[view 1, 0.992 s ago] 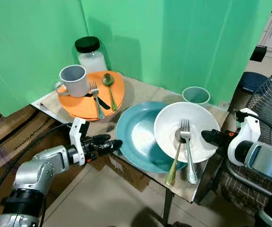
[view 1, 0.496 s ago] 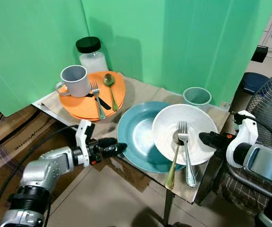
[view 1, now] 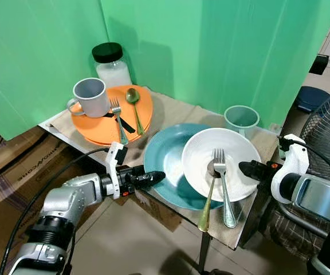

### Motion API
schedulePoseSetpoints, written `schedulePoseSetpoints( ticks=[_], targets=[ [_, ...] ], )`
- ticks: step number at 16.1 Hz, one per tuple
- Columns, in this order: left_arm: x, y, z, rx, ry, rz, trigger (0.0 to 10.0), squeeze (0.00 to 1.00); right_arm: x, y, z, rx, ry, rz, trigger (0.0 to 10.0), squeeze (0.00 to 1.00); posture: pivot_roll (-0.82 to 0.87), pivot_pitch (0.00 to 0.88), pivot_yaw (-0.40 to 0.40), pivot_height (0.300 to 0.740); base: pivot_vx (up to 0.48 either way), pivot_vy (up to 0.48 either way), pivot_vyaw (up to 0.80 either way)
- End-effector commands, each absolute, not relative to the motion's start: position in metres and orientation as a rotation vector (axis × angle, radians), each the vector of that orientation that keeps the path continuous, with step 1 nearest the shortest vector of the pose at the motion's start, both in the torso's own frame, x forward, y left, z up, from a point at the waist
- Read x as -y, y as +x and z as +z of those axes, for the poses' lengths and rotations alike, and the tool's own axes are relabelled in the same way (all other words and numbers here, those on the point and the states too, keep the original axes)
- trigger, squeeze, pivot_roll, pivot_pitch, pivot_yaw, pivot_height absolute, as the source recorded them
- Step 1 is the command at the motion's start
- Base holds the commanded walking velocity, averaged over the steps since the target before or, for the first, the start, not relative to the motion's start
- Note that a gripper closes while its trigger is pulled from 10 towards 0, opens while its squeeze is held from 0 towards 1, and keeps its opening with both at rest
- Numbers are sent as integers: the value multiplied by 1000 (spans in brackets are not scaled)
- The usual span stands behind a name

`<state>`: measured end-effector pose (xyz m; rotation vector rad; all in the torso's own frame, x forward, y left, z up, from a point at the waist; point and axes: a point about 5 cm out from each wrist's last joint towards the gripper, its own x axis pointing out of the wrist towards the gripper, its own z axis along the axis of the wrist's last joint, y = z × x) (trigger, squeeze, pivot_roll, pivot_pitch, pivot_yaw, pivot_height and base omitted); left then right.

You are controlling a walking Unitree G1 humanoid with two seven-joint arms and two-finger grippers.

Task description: Setting the table

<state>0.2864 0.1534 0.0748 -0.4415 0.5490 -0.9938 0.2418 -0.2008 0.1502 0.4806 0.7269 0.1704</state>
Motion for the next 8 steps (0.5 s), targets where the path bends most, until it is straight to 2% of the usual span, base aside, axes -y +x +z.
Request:
schedulePoseSetpoints(
  ticks=[1,8],
  targets=[
    [-156,290,78,-544,-418,-992,0,0,199,242,152,-727,480,180,0,0,-92,0,91,740,0,0,0],
    [-159,292,73,-542,-440,-943,0,0,198,243,153,-724,474,194,0,0,-85,0,85,740,0,0,0]
  ],
)
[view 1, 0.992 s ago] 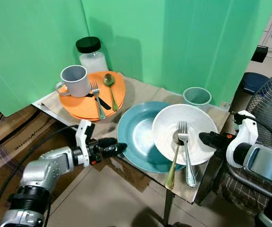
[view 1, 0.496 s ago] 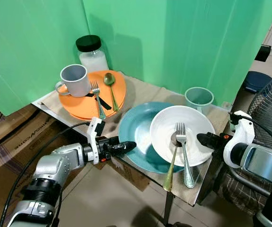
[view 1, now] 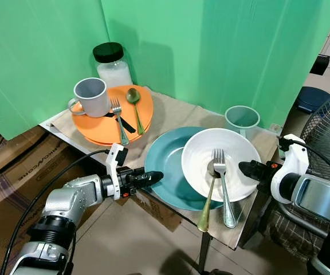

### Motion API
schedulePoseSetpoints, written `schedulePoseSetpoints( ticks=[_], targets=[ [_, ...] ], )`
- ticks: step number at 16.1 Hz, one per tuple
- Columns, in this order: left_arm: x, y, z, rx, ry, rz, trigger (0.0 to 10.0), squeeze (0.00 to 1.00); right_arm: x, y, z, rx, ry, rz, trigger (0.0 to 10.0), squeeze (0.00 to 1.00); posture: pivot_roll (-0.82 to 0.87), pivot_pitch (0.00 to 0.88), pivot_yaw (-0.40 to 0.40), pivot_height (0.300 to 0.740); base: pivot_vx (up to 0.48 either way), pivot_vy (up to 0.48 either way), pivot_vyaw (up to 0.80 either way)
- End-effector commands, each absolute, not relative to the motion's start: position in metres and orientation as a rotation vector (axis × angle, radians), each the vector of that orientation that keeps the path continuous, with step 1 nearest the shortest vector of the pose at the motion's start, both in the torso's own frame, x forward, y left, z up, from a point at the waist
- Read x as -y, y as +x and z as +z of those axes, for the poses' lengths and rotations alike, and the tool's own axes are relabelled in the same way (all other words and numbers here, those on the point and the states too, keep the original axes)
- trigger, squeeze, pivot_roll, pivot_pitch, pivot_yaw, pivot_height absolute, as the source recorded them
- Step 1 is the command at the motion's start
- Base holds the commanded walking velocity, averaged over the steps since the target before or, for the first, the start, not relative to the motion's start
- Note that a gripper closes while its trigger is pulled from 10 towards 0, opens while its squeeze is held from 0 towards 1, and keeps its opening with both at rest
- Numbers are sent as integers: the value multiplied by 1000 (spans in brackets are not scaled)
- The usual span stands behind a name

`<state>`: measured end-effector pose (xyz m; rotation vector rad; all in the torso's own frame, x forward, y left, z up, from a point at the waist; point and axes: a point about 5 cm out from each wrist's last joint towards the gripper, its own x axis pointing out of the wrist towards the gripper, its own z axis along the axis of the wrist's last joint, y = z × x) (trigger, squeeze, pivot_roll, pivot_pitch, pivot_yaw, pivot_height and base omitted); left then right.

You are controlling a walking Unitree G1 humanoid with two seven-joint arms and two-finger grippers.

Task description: Setting the table

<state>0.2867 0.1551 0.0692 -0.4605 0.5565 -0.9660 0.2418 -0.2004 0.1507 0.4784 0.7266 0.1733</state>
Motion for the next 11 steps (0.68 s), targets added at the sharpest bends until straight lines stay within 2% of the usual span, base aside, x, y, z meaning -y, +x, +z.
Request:
schedulePoseSetpoints(
  ticks=[1,6,11],
  targets=[
    [-160,292,73,-538,-449,-933,0,0,198,243,154,-723,474,195,0,0,-85,0,85,740,0,0,0],
    [-154,291,69,-542,-506,-924,0,0,196,245,161,-692,473,221,0,0,-84,0,89,740,0,0,0],
    [-151,291,66,-561,-478,-910,0,0,192,248,174,-632,469,279,0,0,-85,0,91,740,0,0,0]
  ],
)
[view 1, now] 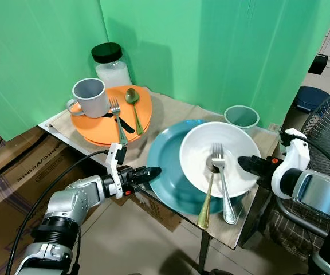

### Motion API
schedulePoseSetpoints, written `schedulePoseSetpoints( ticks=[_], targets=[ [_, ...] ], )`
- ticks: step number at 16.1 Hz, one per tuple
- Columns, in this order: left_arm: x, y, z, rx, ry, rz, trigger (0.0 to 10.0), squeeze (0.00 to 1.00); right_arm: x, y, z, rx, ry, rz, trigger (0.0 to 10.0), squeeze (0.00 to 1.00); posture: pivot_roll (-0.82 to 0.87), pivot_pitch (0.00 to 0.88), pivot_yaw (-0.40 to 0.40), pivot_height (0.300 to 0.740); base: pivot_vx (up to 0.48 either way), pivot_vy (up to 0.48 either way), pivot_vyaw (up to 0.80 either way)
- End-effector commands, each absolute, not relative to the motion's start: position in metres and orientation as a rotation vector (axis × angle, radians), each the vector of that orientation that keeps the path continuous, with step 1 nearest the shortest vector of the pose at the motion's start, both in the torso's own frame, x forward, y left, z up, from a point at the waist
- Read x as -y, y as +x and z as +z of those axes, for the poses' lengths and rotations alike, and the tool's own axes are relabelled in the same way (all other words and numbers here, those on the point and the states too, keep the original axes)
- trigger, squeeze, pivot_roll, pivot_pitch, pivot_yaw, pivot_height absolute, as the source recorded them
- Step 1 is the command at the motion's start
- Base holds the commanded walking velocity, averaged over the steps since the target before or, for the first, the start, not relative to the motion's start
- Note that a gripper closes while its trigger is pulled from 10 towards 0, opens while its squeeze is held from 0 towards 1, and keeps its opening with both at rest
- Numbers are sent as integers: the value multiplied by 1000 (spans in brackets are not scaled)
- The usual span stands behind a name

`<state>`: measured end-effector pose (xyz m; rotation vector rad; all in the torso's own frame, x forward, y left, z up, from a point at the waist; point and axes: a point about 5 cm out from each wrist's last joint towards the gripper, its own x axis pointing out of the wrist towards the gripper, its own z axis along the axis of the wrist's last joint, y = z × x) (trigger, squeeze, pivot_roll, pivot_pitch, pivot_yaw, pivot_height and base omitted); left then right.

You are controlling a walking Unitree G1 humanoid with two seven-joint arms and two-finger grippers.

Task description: Setting the table

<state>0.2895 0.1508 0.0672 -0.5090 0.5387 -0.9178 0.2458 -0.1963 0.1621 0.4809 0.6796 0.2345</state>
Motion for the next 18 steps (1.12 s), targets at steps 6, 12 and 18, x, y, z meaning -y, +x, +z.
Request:
schedulePoseSetpoints(
  ticks=[6,12,18],
  targets=[
    [-151,293,63,-551,-416,-843,0,0,191,246,205,-487,442,415,0,0,-87,0,95,740,0,0,0],
    [-153,299,81,-409,-327,-721,0,0,206,245,225,-414,410,438,0,0,-102,0,106,740,0,0,0],
    [-159,289,111,-282,-295,-592,0,0,221,244,218,-488,393,385,0,0,-89,0,81,740,0,0,0]
  ],
)
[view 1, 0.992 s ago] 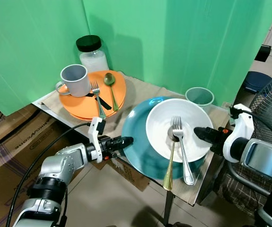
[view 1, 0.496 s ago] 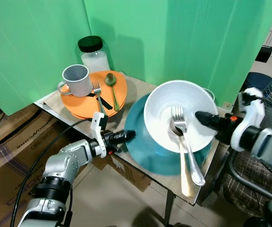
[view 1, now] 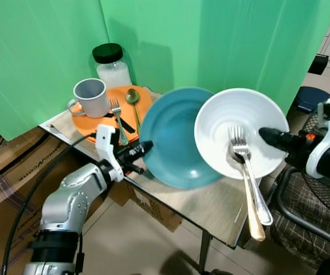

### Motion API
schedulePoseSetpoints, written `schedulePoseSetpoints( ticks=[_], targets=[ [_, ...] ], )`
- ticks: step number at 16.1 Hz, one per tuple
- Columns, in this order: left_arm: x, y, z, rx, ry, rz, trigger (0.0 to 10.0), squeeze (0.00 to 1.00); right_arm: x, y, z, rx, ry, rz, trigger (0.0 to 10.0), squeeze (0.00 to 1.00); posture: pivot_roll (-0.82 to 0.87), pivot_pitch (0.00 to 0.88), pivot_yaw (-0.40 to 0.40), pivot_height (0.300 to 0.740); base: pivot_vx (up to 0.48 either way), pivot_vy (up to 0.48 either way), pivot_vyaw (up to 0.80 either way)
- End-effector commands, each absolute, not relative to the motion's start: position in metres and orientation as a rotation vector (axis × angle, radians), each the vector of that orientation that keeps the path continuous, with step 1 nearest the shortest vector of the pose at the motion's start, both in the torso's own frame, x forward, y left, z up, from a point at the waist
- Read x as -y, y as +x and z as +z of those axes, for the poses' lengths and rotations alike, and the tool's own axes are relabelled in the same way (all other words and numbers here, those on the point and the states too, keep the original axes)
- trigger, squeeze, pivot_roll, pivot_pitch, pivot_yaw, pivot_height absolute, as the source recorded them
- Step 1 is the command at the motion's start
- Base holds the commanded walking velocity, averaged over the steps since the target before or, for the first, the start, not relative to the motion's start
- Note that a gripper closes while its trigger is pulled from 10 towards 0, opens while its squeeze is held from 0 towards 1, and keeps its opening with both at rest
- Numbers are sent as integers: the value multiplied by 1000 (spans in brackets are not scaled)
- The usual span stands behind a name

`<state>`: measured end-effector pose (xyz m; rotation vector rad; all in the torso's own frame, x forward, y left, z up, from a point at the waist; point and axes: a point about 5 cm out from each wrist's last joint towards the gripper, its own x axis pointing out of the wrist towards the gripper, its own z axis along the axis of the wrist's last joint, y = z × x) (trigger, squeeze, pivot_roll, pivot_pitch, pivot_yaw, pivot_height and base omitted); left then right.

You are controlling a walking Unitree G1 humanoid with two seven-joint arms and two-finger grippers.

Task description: Setting the table

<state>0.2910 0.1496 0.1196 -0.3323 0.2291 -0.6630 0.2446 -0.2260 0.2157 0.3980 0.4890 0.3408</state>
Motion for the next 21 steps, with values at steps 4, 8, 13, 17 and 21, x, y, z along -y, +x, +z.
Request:
schedulePoseSetpoints(
  ticks=[4,8,13,17,21],
  targets=[
    [-163,283,126,-240,-260,-530,0,0,220,243,202,-586,399,379,0,0,-79,0,60,740,0,0,0],
    [-173,285,153,-157,-166,-483,0,0,226,241,195,-658,390,377,0,0,-77,0,46,740,0,0,0],
    [-178,283,187,-67,-64,-480,0,0,224,239,190,-711,376,407,0,0,-65,0,10,740,0,0,0],
    [-184,290,224,51,-25,-433,0,0,214,241,175,-772,395,382,0,0,-49,0,1,740,0,0,0],
    [-190,300,263,173,-23,-402,0,0,196,247,160,-818,432,382,10000,0,-42,0,12,740,0,0,0]
  ],
)
